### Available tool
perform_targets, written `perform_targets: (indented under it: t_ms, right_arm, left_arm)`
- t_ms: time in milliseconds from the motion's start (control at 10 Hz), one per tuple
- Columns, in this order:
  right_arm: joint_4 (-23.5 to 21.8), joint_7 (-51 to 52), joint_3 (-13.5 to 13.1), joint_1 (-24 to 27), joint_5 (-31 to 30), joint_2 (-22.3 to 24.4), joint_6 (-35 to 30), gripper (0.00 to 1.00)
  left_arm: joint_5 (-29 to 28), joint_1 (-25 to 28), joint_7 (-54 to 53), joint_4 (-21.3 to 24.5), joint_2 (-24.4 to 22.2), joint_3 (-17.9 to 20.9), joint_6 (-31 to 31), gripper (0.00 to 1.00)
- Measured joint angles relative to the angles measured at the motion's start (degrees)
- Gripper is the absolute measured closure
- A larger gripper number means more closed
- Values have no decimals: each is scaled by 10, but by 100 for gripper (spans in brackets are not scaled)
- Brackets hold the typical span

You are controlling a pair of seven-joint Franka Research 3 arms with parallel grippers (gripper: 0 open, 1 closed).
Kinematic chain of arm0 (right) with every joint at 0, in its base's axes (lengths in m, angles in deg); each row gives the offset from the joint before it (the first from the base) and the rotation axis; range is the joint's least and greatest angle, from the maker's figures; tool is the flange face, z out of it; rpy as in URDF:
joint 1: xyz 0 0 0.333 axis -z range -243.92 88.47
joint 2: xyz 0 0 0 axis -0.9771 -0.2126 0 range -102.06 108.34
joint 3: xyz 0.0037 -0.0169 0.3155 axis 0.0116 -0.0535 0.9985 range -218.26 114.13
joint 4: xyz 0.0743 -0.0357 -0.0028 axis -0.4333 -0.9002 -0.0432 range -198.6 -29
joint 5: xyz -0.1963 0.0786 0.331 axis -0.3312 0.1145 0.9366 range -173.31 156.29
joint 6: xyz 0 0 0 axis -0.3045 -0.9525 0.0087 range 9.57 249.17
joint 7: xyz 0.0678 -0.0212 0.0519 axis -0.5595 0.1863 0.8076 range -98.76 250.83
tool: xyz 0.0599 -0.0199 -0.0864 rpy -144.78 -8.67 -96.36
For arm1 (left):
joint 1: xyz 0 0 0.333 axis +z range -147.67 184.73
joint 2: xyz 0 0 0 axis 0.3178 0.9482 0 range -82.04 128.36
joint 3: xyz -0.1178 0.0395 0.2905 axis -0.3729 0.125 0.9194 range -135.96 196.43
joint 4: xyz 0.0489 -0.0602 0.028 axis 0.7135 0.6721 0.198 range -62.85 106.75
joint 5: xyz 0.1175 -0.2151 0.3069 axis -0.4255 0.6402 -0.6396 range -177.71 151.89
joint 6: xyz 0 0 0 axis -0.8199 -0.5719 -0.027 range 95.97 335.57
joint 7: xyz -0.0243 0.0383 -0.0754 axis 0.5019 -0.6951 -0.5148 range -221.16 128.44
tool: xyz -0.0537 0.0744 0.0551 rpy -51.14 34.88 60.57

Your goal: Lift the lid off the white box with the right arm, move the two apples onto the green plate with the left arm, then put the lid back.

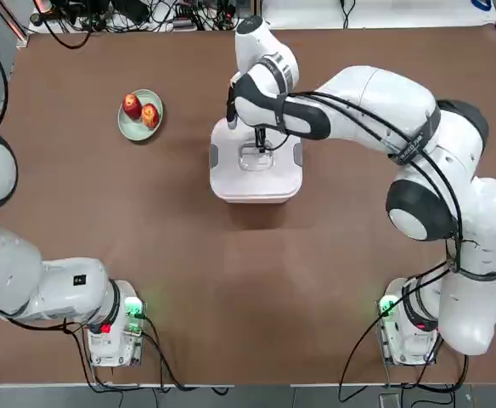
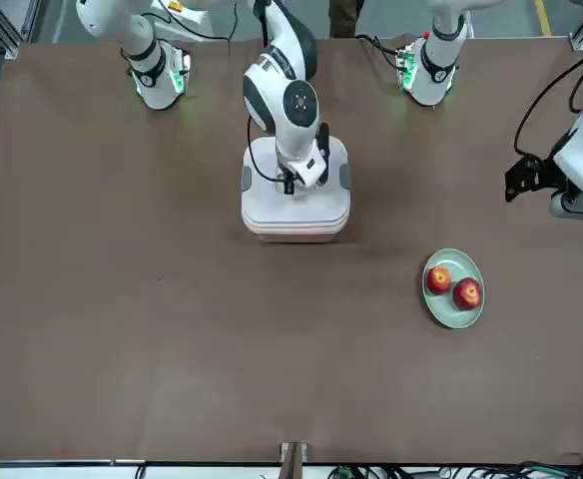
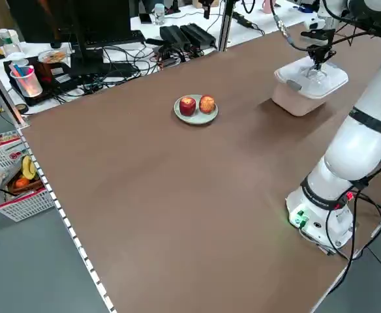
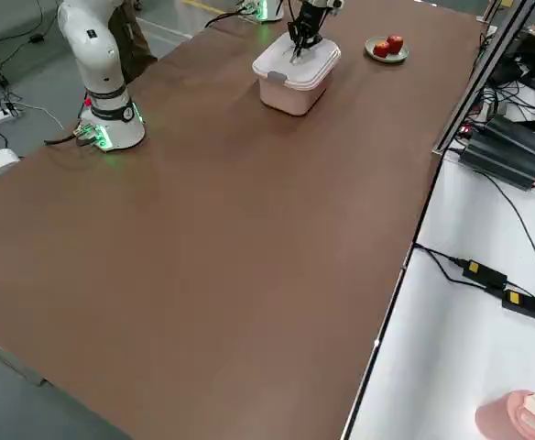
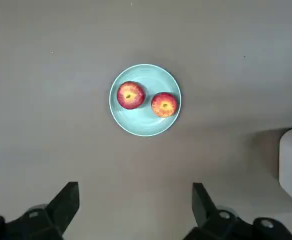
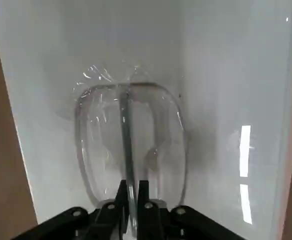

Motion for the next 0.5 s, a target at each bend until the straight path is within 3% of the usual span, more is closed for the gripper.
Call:
perform_targets:
  t_ms: [500]
  right_arm:
    - [0, -5, -1, 1, 0, -3, 21, 9]
  left_arm:
    - [0, 4, 0, -1, 4, 0, 8, 0]
